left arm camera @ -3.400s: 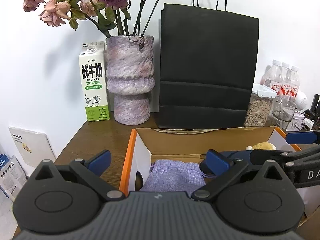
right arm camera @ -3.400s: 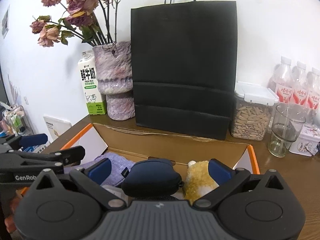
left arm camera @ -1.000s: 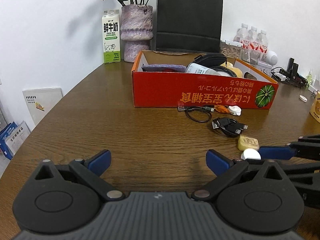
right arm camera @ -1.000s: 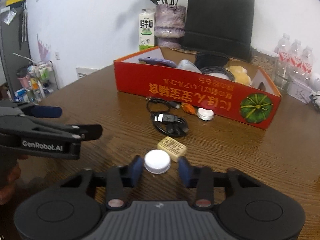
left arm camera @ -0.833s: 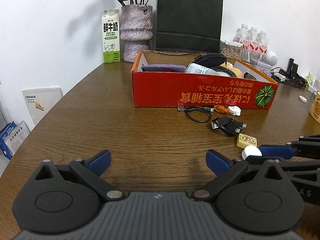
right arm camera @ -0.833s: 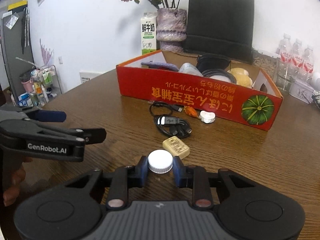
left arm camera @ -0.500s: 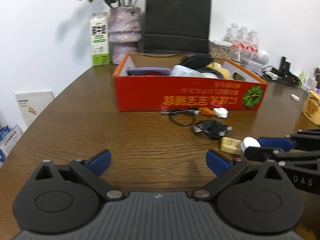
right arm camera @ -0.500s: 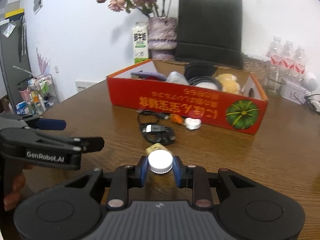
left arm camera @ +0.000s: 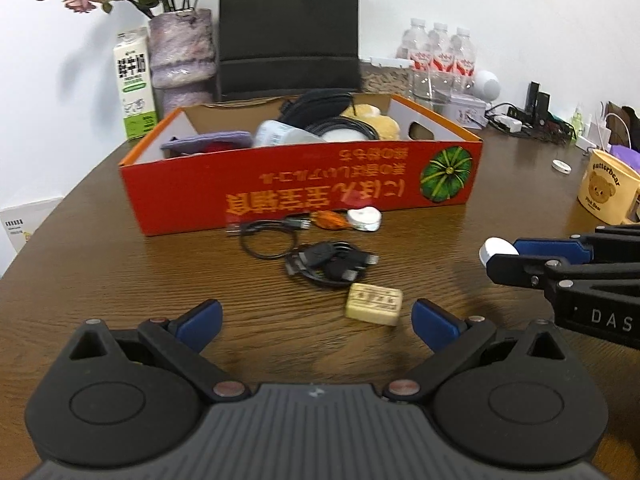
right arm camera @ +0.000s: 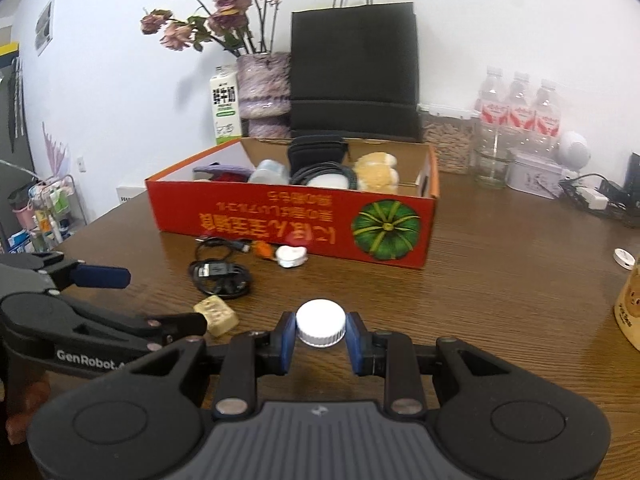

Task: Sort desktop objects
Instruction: 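Grasp a white bottle cap with the right gripper while the left gripper grasps the yellow soap bar, then carry the soap bar and cap over the box and open both grippers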

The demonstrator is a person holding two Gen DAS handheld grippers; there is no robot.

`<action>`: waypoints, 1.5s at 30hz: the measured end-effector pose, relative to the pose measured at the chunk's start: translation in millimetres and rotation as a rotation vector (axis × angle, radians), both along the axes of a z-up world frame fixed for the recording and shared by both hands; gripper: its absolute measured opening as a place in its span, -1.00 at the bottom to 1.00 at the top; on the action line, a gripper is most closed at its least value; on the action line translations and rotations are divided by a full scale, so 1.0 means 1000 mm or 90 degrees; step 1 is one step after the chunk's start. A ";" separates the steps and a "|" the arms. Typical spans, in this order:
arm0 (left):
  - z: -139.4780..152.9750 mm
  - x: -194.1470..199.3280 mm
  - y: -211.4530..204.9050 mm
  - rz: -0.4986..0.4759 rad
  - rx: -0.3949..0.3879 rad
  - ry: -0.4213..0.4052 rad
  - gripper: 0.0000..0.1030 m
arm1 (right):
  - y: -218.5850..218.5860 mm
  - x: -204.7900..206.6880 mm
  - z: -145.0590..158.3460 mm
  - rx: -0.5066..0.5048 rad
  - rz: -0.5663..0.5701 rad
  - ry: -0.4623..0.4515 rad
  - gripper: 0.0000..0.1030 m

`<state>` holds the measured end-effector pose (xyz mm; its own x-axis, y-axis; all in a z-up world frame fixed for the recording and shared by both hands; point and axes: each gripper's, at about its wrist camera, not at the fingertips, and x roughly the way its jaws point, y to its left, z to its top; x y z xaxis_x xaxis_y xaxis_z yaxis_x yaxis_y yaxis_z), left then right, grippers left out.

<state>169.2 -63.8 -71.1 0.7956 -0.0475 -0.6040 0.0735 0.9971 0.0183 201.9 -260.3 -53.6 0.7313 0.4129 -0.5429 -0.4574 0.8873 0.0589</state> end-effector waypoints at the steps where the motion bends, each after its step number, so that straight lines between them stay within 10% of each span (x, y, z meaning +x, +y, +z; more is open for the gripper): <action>1: 0.000 0.002 -0.003 -0.001 0.002 0.001 1.00 | -0.002 0.001 -0.001 0.002 -0.001 -0.001 -0.50; 7: -0.003 0.010 -0.015 -0.014 0.003 0.011 0.85 | -0.006 0.005 -0.004 0.014 0.001 0.001 -0.50; 15: -0.004 0.010 -0.019 -0.028 -0.019 0.018 -0.37 | -0.008 0.004 -0.007 0.022 0.001 0.004 -0.50; 45: 0.052 0.006 0.009 -0.030 -0.093 -0.092 -0.39 | 0.017 0.013 0.043 0.022 0.001 -0.070 -0.50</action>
